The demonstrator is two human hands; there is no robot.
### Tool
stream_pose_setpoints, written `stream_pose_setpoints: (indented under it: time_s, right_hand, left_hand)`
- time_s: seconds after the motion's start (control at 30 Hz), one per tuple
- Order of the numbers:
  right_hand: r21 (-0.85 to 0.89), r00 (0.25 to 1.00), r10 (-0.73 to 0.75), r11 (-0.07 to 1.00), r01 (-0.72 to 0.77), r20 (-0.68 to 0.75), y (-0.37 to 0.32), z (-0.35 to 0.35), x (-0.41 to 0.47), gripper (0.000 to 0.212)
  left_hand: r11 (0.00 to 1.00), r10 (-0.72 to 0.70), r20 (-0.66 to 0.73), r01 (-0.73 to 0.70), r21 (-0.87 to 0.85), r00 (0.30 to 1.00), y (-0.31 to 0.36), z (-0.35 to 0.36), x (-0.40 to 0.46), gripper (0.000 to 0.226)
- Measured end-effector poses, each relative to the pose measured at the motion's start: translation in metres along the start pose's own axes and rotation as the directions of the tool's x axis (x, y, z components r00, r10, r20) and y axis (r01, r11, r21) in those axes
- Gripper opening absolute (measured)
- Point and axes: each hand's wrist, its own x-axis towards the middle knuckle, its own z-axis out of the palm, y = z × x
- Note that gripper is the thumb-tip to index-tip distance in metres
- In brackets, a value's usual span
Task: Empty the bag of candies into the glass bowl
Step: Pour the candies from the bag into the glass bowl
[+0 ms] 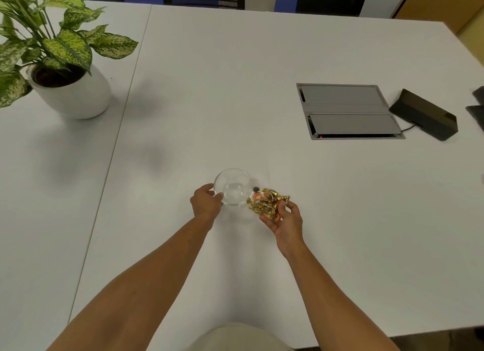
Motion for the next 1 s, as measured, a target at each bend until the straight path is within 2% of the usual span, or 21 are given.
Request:
stream_pose_setpoints:
  time_s: [0.13, 0.3, 0.37, 0.5, 0.6, 0.7, 0.87, 1.0]
  right_hand:
    - [-0.074, 0.999, -0.049, 0.996, 0.049, -0.004, -0.004, 0.012, 0.006, 0.022]
    - [-0.366, 0.967, -0.245, 0.895, 0.254, 0.072, -0.005, 0.023, 0.005, 0.02]
    - [-0.497, 0.931, -0.336, 0.789, 0.362, 0.144, -0.004, 0.028, 0.002, 0.021]
    - [-0.68, 0.83, -0.449, 0.497, 0.539, 0.331, -0.003, 0.04, -0.006, 0.023]
    - [-0.727, 0.739, -0.487, 0.266, 0.633, 0.465, -0.006, 0.047, -0.013, 0.027]
    - [-0.737, 0.699, -0.483, 0.149, 0.659, 0.528, -0.011, 0.052, -0.019, 0.032]
    - [-0.738, 0.691, -0.471, 0.117, 0.665, 0.548, -0.015, 0.061, -0.028, 0.036]
    - [-0.734, 0.686, -0.511, 0.148, 0.663, 0.517, -0.016, 0.059, -0.031, 0.035]
  left_hand:
    - [1.0, -0.003, 0.004, 0.003, 0.01, 1.0, -0.001, -0.001, 0.002, 0.047]
    - [1.0, 0.006, 0.023, -0.007, 0.008, 1.0, -0.006, -0.007, -0.004, 0.048]
    - [1.0, 0.004, 0.036, -0.003, -0.004, 0.999, -0.01, -0.009, -0.005, 0.048]
    - [1.0, 0.0, 0.054, 0.001, -0.017, 0.999, -0.016, -0.012, -0.009, 0.049]
    - [1.0, 0.0, 0.07, 0.002, -0.025, 0.998, -0.018, -0.014, -0.012, 0.048]
    - [1.0, 0.011, 0.075, -0.01, -0.019, 0.997, -0.019, -0.016, -0.015, 0.047]
    - [1.0, 0.009, 0.094, -0.007, -0.02, 0.996, -0.02, -0.019, -0.018, 0.048]
    - [1.0, 0.001, 0.106, -0.003, 0.013, 0.994, -0.022, -0.022, -0.018, 0.052]
